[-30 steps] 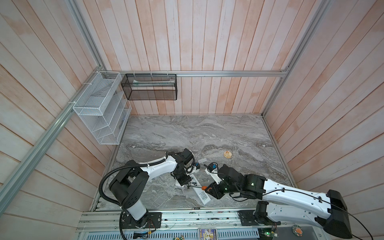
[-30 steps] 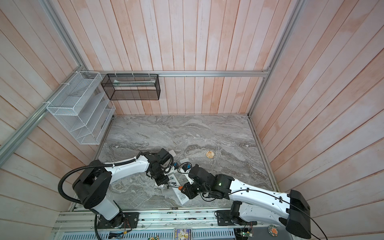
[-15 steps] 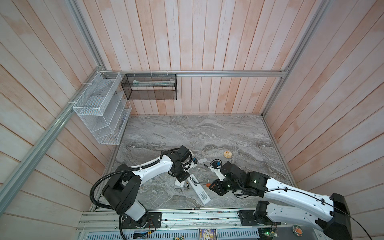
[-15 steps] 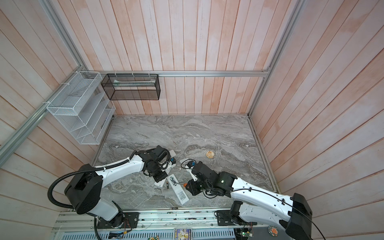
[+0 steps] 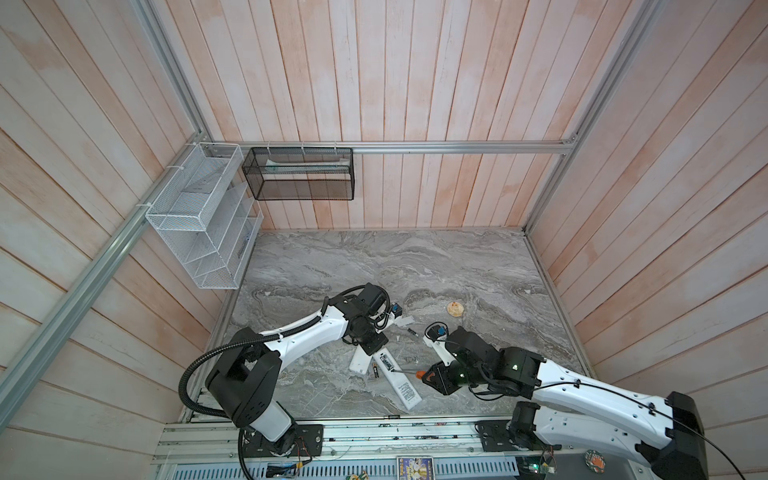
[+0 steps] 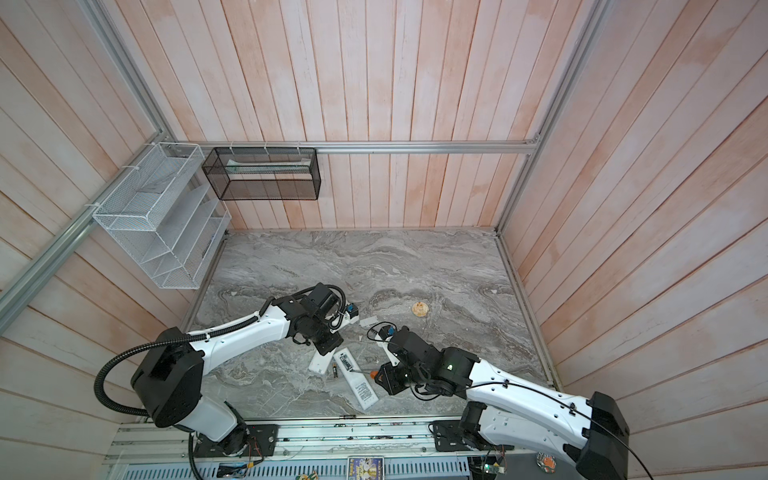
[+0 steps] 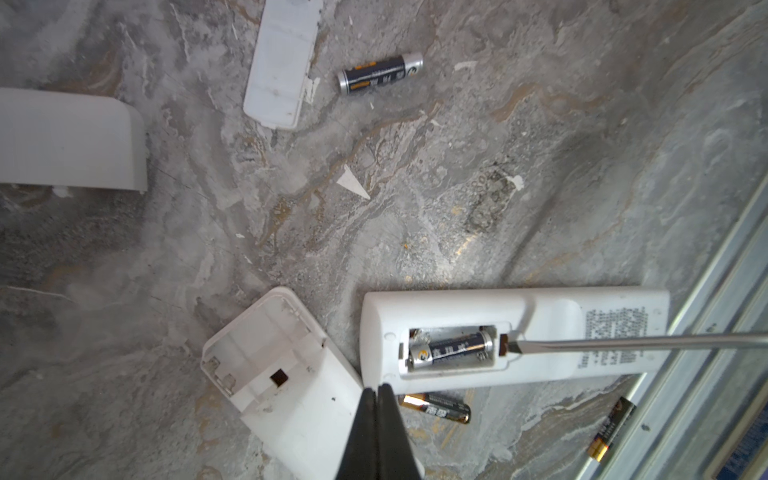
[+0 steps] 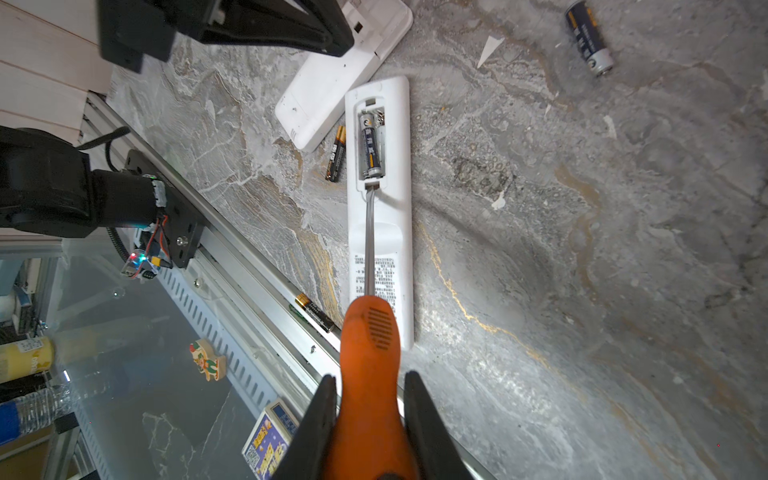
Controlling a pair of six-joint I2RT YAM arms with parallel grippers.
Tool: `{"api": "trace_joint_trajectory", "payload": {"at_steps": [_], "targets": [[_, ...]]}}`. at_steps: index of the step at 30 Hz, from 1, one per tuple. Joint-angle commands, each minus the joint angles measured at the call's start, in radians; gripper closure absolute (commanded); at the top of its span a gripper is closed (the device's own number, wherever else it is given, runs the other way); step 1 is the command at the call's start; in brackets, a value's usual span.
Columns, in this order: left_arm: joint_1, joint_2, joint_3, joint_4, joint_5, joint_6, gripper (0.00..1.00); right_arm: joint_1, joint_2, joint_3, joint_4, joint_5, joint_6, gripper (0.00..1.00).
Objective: Unload the batteries from the remote control
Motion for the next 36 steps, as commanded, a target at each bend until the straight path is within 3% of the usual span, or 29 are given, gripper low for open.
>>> {"api": "trace_joint_trajectory", "payload": {"at_steps": [1,6,11,16,24,36], "targets": [[-0.003,-0.027,-0.025,-0.004,0.033,-0.07,1.0,-0.017,0.034,0.063,-0.044,0.034,-0.057,1.0],[-0.002,-0.108,-0.031,-0.026,0.039,-0.26,1.0,-0.04,0.038,0.091,-0.089,0.051,-0.08,1.0],[-0.004,-0.136,-0.057,-0.068,0.085,-0.496,0.86,-0.062,-0.026,0.104,-0.148,0.105,-0.055,1.0],[-0.034,-0.164,-0.155,0.074,0.179,-0.611,0.73,-0.071,-0.074,0.055,-0.171,0.066,-0.03,1.0],[-0.039,-0.053,-0.186,0.199,0.216,-0.633,0.73,-0.07,-0.135,-0.037,-0.129,-0.045,0.022,1.0],[-0.028,0.181,-0.049,0.249,0.24,-0.572,0.73,-0.027,-0.153,-0.128,-0.001,-0.155,0.076,1.0]]}}
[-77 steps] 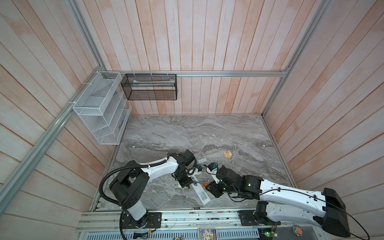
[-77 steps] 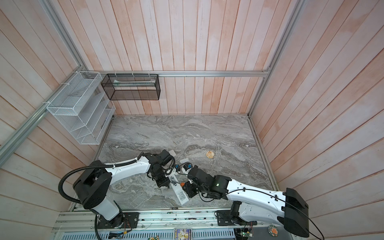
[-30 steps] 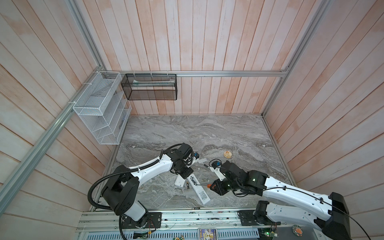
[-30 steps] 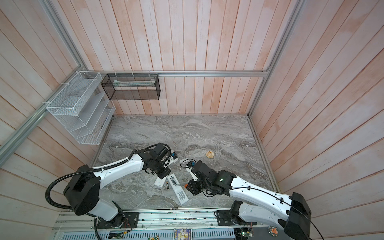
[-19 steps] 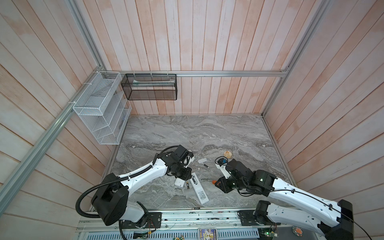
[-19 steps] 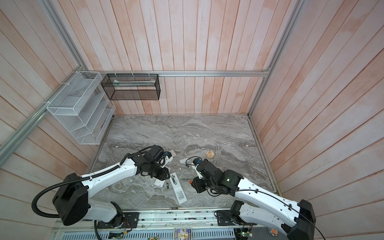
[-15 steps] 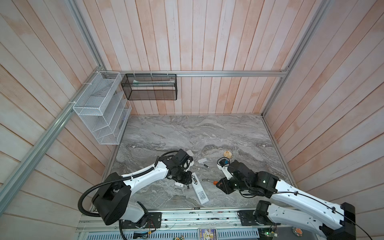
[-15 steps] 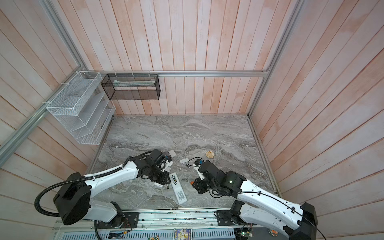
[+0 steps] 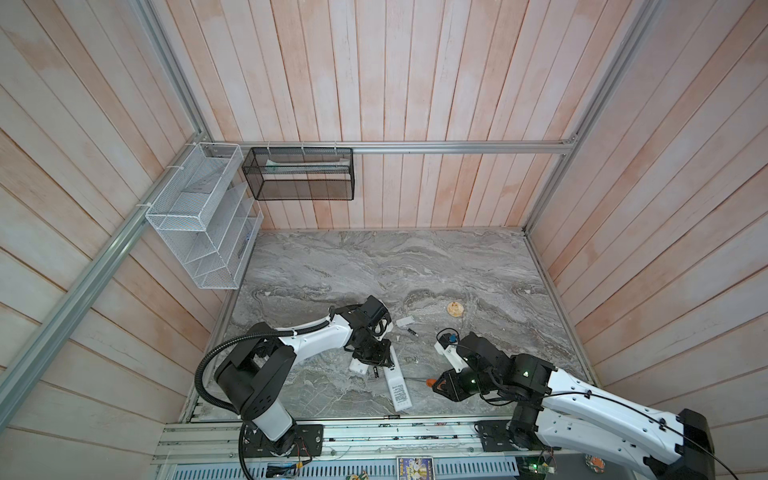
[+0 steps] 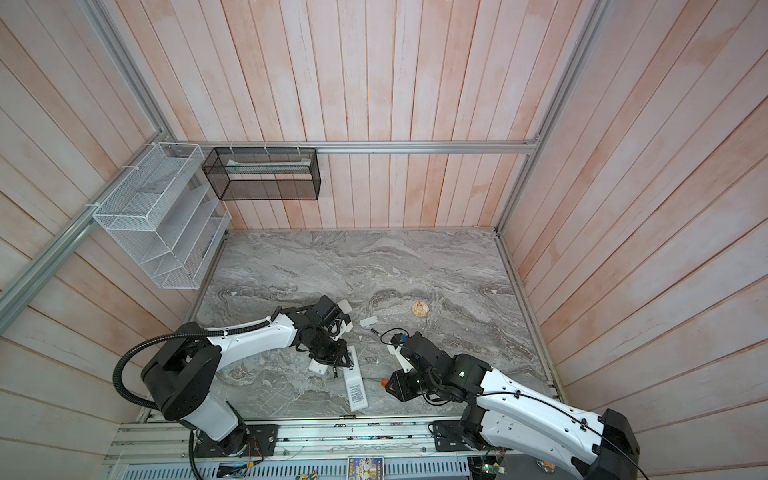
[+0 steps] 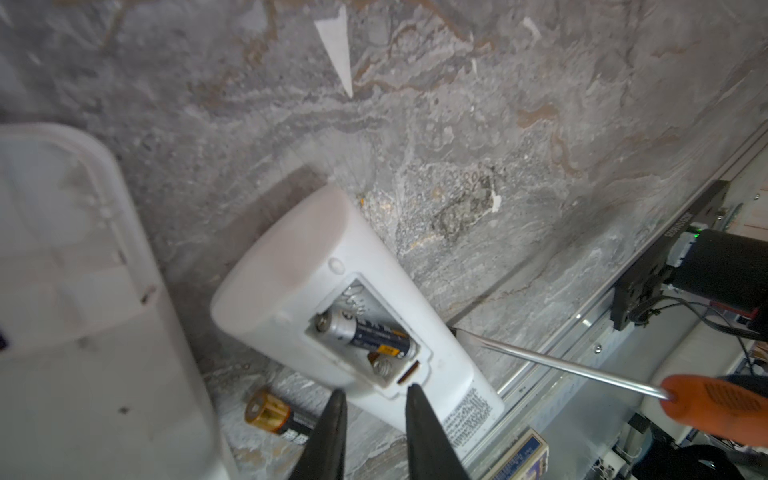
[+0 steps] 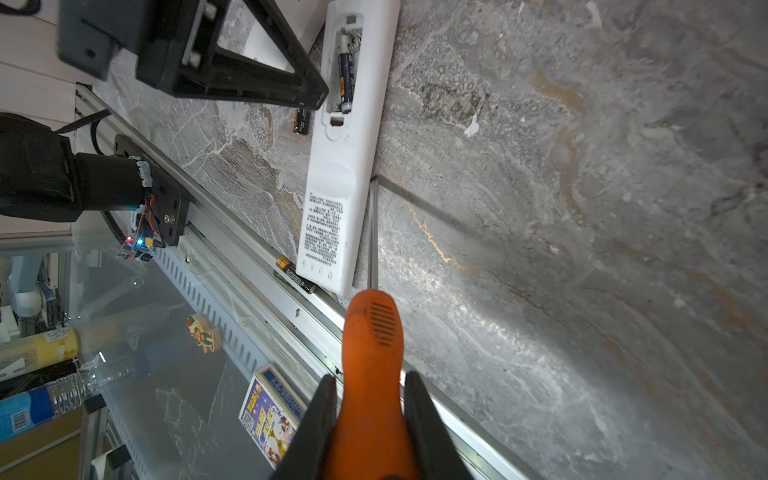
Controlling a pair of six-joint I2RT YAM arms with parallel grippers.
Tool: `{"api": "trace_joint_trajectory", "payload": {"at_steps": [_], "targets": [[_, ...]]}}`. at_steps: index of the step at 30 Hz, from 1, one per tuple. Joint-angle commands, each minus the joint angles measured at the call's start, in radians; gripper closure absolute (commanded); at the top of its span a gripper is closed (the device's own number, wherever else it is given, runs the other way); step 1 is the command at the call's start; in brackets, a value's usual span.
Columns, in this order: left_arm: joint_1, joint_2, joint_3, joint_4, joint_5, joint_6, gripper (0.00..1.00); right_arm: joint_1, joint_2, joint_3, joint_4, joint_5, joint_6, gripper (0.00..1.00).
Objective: Unload the batteries from the remote control
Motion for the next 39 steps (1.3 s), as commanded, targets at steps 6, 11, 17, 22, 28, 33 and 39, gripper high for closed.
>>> {"api": "trace_joint_trajectory", "payload": {"at_steps": [6,11,17,22,28,33,39], "targets": [[-0.004,0.116,0.157,0.163,0.026,0.084,0.73,0.065,0.027,-0.006,0.149,-0.078,0.047,1.0],[0.019,0.092,0.219,0.088,0.007,0.129,0.73,0.07,0.04,0.045,0.069,-0.018,0.029,1.0],[0.037,-0.1,0.133,0.041,-0.056,0.131,0.66,0.069,0.024,0.115,-0.002,0.072,0.029,1.0],[0.035,-0.299,-0.003,-0.002,-0.143,0.088,0.49,0.05,0.089,0.205,-0.059,0.139,-0.039,1.0],[-0.059,-0.398,-0.146,-0.021,-0.234,-0.019,0.46,-0.028,0.157,0.23,-0.044,0.129,-0.135,1.0],[-0.162,-0.352,-0.208,-0.012,-0.309,-0.106,0.46,-0.055,0.188,0.234,-0.032,0.115,-0.173,1.0],[-0.206,-0.327,-0.227,0.006,-0.335,-0.137,0.46,-0.062,0.192,0.233,-0.017,0.099,-0.181,1.0]]}}
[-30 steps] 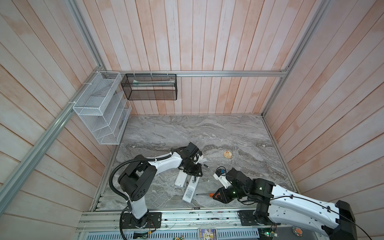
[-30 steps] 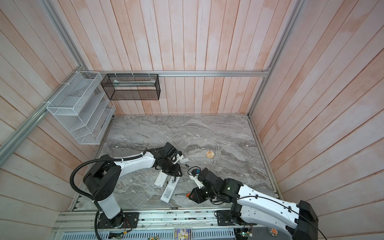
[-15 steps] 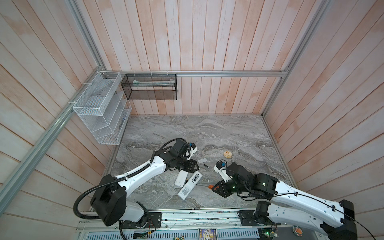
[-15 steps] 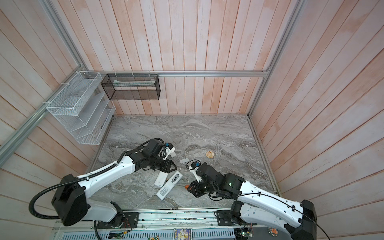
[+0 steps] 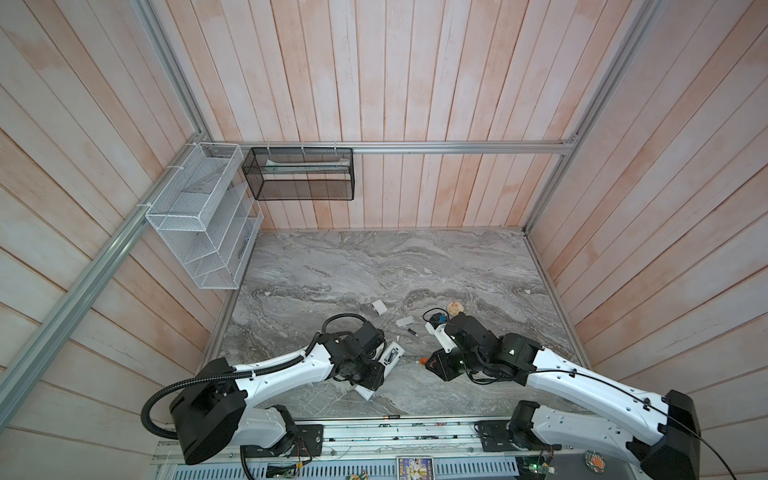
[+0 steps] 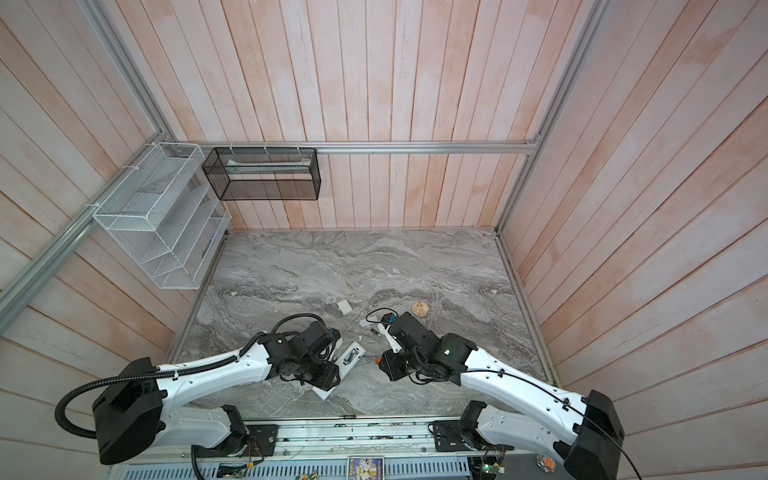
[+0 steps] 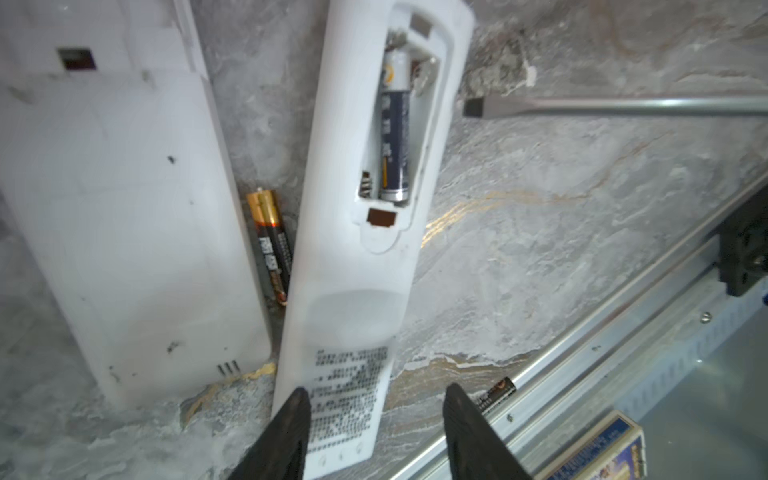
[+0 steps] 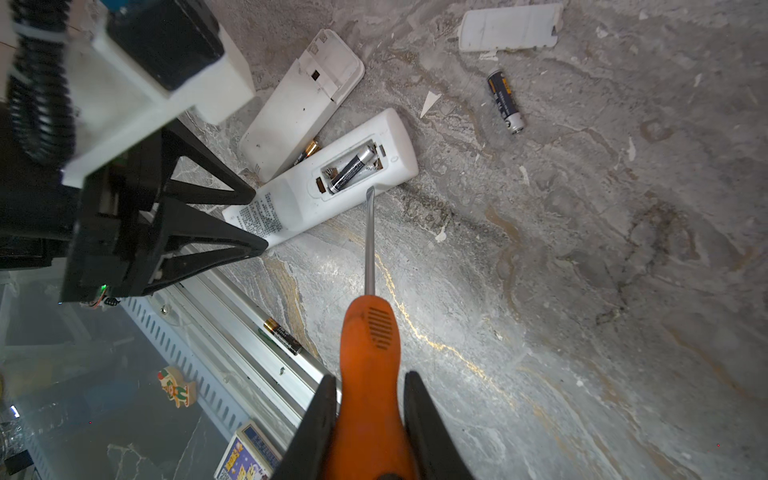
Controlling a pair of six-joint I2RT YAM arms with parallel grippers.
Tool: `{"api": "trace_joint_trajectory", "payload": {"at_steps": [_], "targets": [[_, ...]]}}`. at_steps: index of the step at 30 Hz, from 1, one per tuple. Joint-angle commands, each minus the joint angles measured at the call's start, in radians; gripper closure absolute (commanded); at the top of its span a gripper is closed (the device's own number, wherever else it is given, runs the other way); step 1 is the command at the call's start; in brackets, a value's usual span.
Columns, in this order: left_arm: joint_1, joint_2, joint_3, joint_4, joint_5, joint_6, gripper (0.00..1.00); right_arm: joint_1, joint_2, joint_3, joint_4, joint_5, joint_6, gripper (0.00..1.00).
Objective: Unload the batteries from the remote control
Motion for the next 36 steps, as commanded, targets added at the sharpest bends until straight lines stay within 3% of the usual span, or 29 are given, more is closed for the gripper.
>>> {"api": "trace_joint_trajectory", "payload": {"at_steps": [1,8,9,10,11,13,19,25,31,36], "targets": [[-0.016,0.004,0.001,0.016,-0.05,-0.037,0.46,-0.006,-0.003,0.028,0.009,-0.01,-0.023,1.0],[-0.02,0.068,-0.022,0.053,-0.068,-0.03,0.42,-0.006,-0.009,0.045,0.015,-0.026,-0.017,1.0],[-0.054,0.075,-0.024,0.055,-0.082,-0.034,0.34,-0.006,-0.008,0.048,0.016,-0.027,-0.017,1.0],[-0.065,0.08,-0.024,0.057,-0.103,-0.037,0.07,-0.006,-0.008,0.052,0.015,-0.027,-0.017,1.0],[-0.071,0.085,-0.023,0.05,-0.131,-0.041,0.0,-0.006,-0.008,0.055,0.015,-0.03,-0.017,1.0],[-0.082,0.081,-0.023,0.046,-0.177,-0.051,0.0,-0.006,-0.006,0.059,0.015,-0.032,-0.018,1.0],[-0.09,0.087,-0.035,0.052,-0.175,-0.031,0.0,-0.006,-0.002,0.059,0.022,-0.036,-0.015,1.0],[-0.094,0.125,-0.044,0.062,-0.163,-0.007,0.21,-0.006,0.012,0.047,0.016,-0.03,-0.004,1.0],[-0.098,0.13,-0.044,0.06,-0.166,0.004,0.28,-0.006,0.037,0.036,0.013,-0.044,-0.002,1.0],[-0.097,0.136,-0.04,0.064,-0.145,0.021,0.54,-0.009,0.039,0.038,0.008,-0.035,-0.001,1.0]]}}
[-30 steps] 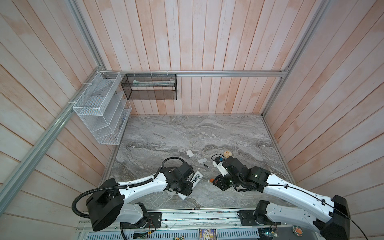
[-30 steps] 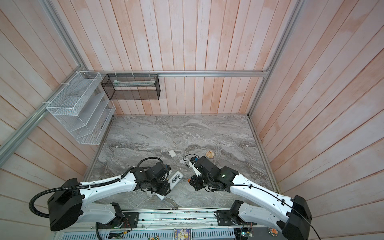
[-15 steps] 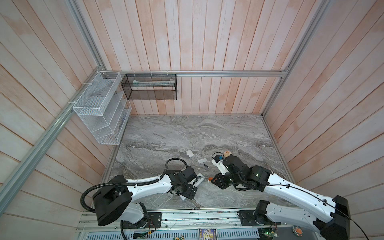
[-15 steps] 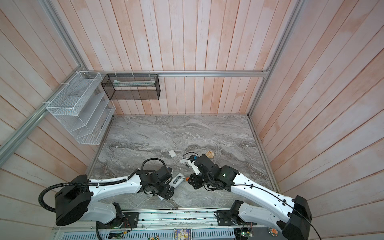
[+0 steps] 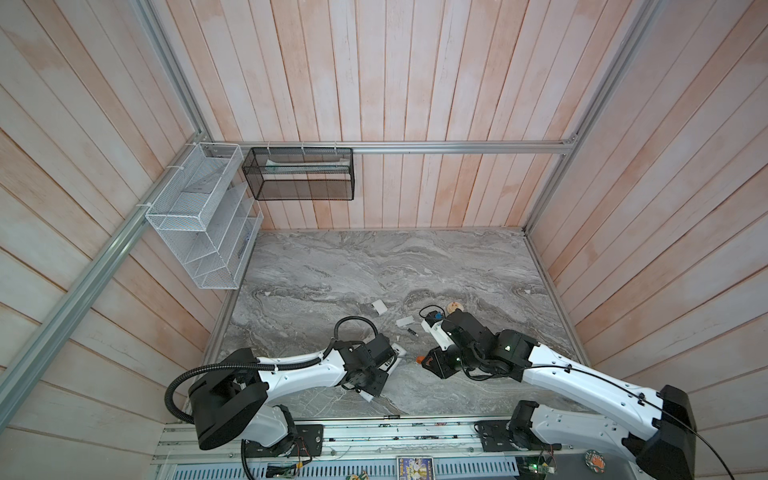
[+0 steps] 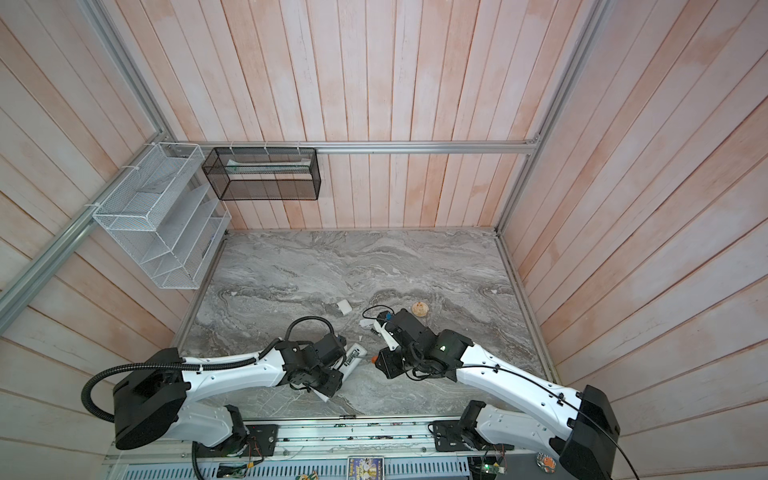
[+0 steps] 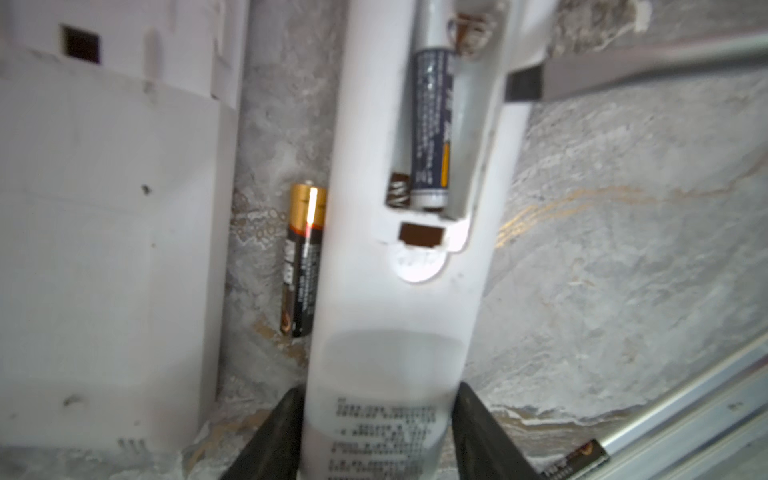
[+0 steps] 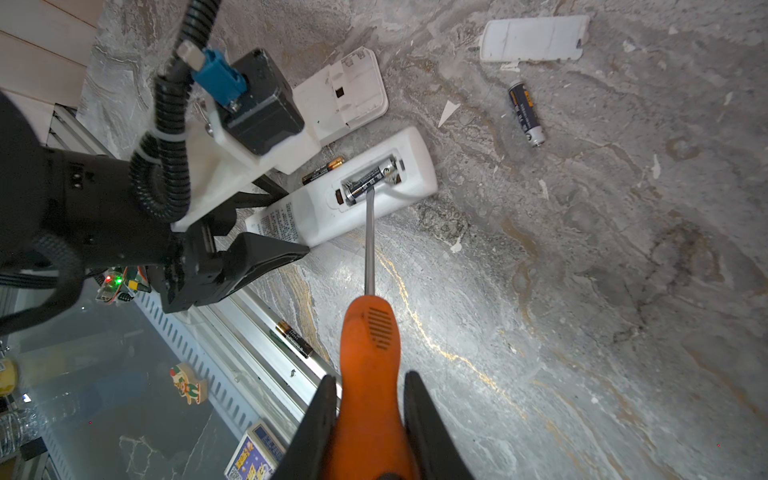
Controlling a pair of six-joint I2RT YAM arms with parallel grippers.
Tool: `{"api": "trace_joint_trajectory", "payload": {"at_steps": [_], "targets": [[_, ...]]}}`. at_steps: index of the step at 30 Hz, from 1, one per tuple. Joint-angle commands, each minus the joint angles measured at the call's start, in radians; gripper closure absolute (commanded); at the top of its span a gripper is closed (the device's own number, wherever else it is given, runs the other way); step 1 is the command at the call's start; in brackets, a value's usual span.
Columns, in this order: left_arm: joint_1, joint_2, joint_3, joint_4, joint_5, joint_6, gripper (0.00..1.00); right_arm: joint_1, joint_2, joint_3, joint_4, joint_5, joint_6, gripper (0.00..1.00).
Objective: Unload the batteries from the remote control
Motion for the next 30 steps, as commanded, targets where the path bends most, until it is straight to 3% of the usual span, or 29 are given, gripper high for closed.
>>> {"api": "trace_joint_trajectory", "payload": {"at_steps": [1,4,7,9,12,15,21,23,27,30], "targets": [[-0.001,0.038,-0.021,0.001,0.023,0.011,0.61,-0.009,-0.006,0.007,-0.004,-0.001,0.009,1.0],[-0.002,0.046,-0.013,0.01,0.063,0.033,0.74,-0.013,-0.018,0.018,-0.011,0.009,0.01,1.0],[0.001,0.012,0.013,-0.001,0.104,0.037,0.77,-0.013,-0.044,0.047,-0.026,0.032,0.005,1.0],[0.022,-0.027,0.038,0.006,0.174,0.04,0.78,-0.015,-0.074,0.084,-0.043,0.065,0.006,1.0],[0.107,-0.098,0.037,0.082,0.386,0.017,0.78,-0.018,-0.121,0.141,-0.064,0.115,0.01,1.0],[0.188,-0.132,0.005,0.174,0.603,-0.048,0.78,-0.028,-0.148,0.175,-0.09,0.14,0.007,1.0],[0.314,-0.094,-0.142,0.432,0.92,-0.235,0.78,-0.065,-0.179,0.175,-0.098,0.148,-0.01,1.0],[0.327,-0.082,-0.163,0.462,0.943,-0.249,0.76,-0.072,-0.185,0.173,-0.096,0.154,-0.012,1.0],[0.38,-0.072,-0.3,0.802,1.06,-0.462,0.72,-0.103,-0.198,0.151,-0.086,0.174,-0.016,1.0],[0.404,-0.03,-0.33,0.907,1.106,-0.527,0.71,-0.141,-0.202,0.112,-0.041,0.185,-0.028,1.0]]}}
